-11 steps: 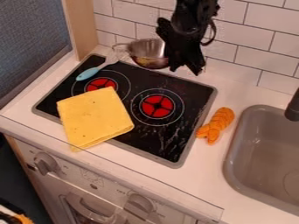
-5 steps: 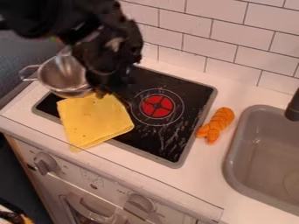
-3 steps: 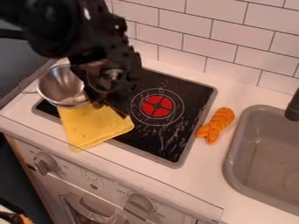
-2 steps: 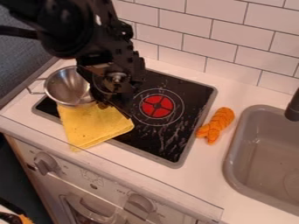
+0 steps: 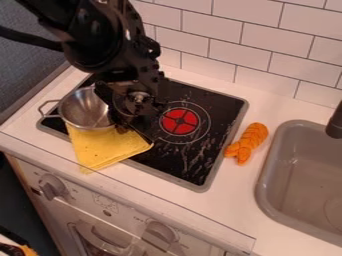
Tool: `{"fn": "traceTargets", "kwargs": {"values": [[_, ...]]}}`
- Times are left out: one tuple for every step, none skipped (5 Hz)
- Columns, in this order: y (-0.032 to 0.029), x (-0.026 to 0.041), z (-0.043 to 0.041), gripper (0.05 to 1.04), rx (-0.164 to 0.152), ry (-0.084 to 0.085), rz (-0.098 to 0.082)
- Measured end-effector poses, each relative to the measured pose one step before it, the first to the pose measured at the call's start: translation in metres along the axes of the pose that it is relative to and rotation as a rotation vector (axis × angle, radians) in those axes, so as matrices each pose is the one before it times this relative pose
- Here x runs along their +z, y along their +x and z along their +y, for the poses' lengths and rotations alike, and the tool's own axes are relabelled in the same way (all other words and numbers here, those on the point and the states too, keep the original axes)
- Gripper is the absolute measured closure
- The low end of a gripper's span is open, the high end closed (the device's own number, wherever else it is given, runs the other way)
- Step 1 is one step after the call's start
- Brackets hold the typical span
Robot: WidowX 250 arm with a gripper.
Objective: Put the silver pot on the yellow cloth.
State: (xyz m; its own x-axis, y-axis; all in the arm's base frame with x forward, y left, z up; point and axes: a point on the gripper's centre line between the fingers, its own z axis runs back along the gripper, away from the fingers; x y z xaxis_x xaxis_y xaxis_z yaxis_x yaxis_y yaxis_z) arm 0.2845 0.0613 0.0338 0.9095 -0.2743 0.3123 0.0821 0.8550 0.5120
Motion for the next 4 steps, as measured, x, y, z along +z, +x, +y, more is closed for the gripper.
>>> {"fn": "traceTargets", "kwargs": {"values": [[-0.00086,0.00148,-0.00856,0.964,0.0279,-0.0238,-0.0057],[-0.00240,-0.00032,-0.00613,0.764,0.0089,-0.0467,0.0159],[-0.00050,0.00049,0.00253,0.470,0.0081,0.0031,0.0243],[-0.00067,0.00041,-0.00017,0.187,0.0036,-0.0027,0.0067]]}}
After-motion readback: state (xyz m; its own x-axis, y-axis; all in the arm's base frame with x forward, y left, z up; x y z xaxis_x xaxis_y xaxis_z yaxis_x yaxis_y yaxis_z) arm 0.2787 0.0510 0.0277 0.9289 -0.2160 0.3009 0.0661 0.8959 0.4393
